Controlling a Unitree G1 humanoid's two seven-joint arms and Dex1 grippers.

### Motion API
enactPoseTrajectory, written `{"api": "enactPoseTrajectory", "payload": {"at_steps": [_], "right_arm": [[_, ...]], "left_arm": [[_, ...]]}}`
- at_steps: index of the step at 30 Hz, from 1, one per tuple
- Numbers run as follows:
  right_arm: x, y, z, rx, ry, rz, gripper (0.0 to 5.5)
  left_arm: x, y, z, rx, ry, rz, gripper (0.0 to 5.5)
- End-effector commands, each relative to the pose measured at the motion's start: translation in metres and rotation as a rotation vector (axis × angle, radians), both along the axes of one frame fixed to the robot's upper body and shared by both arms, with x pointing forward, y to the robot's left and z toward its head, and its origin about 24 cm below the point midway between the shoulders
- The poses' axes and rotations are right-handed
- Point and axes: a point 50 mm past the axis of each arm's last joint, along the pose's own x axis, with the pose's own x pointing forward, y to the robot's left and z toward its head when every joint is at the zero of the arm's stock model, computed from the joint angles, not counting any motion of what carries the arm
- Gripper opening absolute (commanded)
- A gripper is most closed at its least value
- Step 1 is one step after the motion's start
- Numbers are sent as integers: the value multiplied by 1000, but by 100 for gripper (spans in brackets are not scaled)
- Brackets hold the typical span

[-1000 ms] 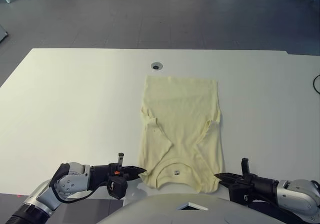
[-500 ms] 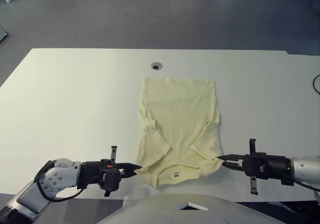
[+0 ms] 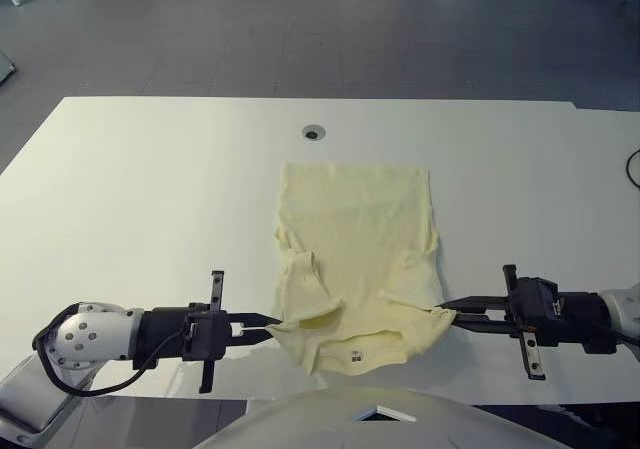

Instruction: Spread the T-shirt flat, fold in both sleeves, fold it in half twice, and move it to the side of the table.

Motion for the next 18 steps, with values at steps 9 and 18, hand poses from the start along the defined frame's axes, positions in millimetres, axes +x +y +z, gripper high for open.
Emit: {"api": "enactPoseTrajectory", "payload": {"at_steps": [9, 18], "right_arm": [[-1, 1, 18, 175, 134, -1, 11], [-4, 1, 25, 277, 218, -15, 11]], "left_arm": [[3, 3, 29, -52, 132, 70, 0], [-3, 3, 51, -166, 249, 74, 0]]}}
